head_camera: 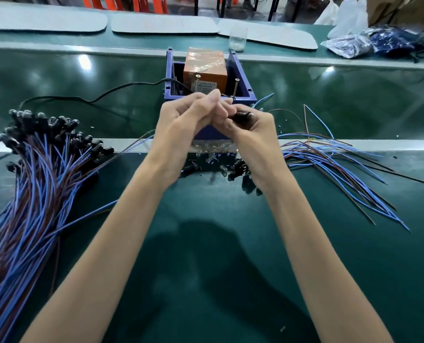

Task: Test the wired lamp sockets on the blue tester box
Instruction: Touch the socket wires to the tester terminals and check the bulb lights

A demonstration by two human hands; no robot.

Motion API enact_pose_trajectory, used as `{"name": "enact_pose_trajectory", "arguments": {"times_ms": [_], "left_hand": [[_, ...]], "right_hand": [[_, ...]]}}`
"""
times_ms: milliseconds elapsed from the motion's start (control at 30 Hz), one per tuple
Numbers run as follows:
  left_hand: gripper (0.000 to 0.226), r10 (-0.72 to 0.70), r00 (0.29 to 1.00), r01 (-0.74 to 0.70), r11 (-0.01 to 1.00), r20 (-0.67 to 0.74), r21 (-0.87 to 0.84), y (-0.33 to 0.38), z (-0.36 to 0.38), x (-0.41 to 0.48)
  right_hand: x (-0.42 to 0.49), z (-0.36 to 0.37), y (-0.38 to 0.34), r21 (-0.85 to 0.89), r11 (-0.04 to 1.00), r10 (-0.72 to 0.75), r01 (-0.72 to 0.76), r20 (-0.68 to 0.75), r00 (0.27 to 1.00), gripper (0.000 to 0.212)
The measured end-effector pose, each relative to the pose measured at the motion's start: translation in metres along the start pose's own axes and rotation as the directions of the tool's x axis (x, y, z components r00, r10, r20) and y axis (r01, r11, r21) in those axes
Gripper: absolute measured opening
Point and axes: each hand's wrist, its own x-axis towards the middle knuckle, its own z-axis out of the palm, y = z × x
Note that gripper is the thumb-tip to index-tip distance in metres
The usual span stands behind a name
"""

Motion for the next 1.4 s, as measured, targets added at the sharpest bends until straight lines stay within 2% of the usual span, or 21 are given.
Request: {"name": "enact_pose_trajectory", "arguments": {"times_ms": [67, 133, 167, 233, 267, 300, 367, 433, 500, 567, 633, 700, 767, 833, 900, 967, 1067, 1167, 1300, 1400], "left_hand": [[0.046, -0.080, 0.996, 0.077, 0.995, -0.039, -0.058, 0.003, -0.004, 0.002], [0.060, -0.219, 0.975, 0.218, 0.976, -0.047, -0.023, 0.006, -0.012, 0.003], [0.065, -0.327, 0.944, 0.329, 0.943, -0.034, 0.046, 0.006, -0.016, 0.003], [0.075, -0.561, 0.827, 0.559, 0.820, -0.016, 0.127, 0.004, -0.019, 0.004], [0.077, -0.627, 0.779, 0.626, 0.776, -0.023, 0.076, 0.003, -0.019, 0.006], [0.076, -0.645, 0.762, 0.643, 0.764, -0.055, -0.044, 0.001, -0.017, 0.007], [0.062, -0.600, 0.779, 0.504, 0.772, -0.183, -0.388, -0.001, -0.014, 0.010], [0.047, -0.569, 0.752, 0.232, 0.701, -0.333, -0.674, -0.002, -0.014, 0.011], [0.043, -0.592, 0.689, 0.012, 0.587, -0.419, -0.809, -0.002, -0.019, 0.011], [0.043, -0.603, 0.656, -0.076, 0.546, -0.454, -0.835, -0.001, -0.024, 0.011], [0.042, -0.578, 0.676, -0.015, 0.609, -0.457, -0.793, 0.000, -0.025, 0.012], [0.043, -0.531, 0.749, 0.150, 0.719, -0.396, -0.679, 0.000, -0.020, 0.012], [0.045, -0.490, 0.828, 0.325, 0.816, -0.274, -0.479, 0.001, -0.009, 0.009], [0.045, -0.464, 0.871, 0.431, 0.879, -0.163, -0.204, -0.001, 0.004, 0.005], [0.038, -0.432, 0.896, 0.438, 0.898, -0.102, 0.038, -0.005, 0.016, 0.000], [0.033, -0.370, 0.924, 0.382, 0.907, -0.099, 0.177, -0.009, 0.022, -0.003], [0.031, -0.281, 0.953, 0.298, 0.931, -0.111, 0.210, -0.012, 0.022, -0.004], [0.032, -0.255, 0.958, 0.280, 0.934, -0.134, 0.221, -0.014, 0.019, -0.003], [0.037, -0.287, 0.946, 0.320, 0.902, -0.151, 0.290, -0.020, 0.014, -0.002], [0.048, -0.357, 0.924, 0.380, 0.893, -0.133, 0.242, -0.023, 0.015, -0.002]], "right_hand": [[-0.001, -0.002, -0.002, -0.100, 0.994, -0.035, 0.034, -0.003, 0.999, 0.016], [-0.002, -0.003, -0.005, -0.118, 0.991, -0.065, 0.061, -0.024, 0.998, 0.012], [-0.002, -0.004, -0.008, -0.089, 0.993, -0.075, 0.072, -0.037, 0.996, 0.012], [-0.002, -0.008, -0.015, -0.021, 0.995, -0.094, 0.093, -0.031, 0.995, 0.013], [-0.003, -0.012, -0.019, -0.024, 0.994, -0.107, 0.107, 0.000, 0.994, 0.014], [-0.003, -0.015, -0.022, -0.042, 0.992, -0.117, 0.119, 0.048, 0.992, 0.017], [-0.004, -0.023, -0.028, -0.036, 0.992, -0.115, 0.121, 0.137, 0.984, 0.025], [-0.004, -0.031, -0.032, 0.037, 0.995, -0.099, 0.093, 0.190, 0.977, 0.028], [-0.005, -0.039, -0.034, 0.062, 0.996, -0.074, 0.063, 0.195, 0.978, 0.030], [-0.005, -0.048, -0.035, 0.123, 0.992, -0.045, 0.024, 0.169, 0.985, 0.033], [-0.004, -0.054, -0.037, 0.231, 0.973, -0.015, -0.017, 0.135, 0.991, 0.032], [-0.003, -0.056, -0.038, 0.282, 0.959, 0.013, -0.037, 0.083, 0.996, 0.031], [-0.003, -0.055, -0.034, 0.237, 0.971, 0.025, -0.030, 0.023, 0.999, 0.031], [-0.003, -0.048, -0.027, 0.142, 0.988, 0.058, -0.053, -0.030, 0.998, 0.029], [-0.002, -0.039, -0.021, 0.075, 0.989, 0.130, -0.126, -0.057, 0.990, 0.029], [-0.001, -0.031, -0.015, 0.041, 0.980, 0.196, -0.193, -0.076, 0.978, 0.028], [0.000, -0.024, -0.009, -0.008, 0.964, 0.265, -0.266, -0.054, 0.963, 0.026], [-0.002, -0.017, -0.007, -0.021, 0.959, 0.282, -0.283, -0.025, 0.959, 0.021], [-0.003, -0.006, -0.011, 0.225, 0.925, 0.320, -0.306, -0.029, 0.947, 0.008], [-0.004, -0.003, -0.012, 0.336, 0.896, 0.324, -0.292, -0.043, 0.945, 0.012]]}}
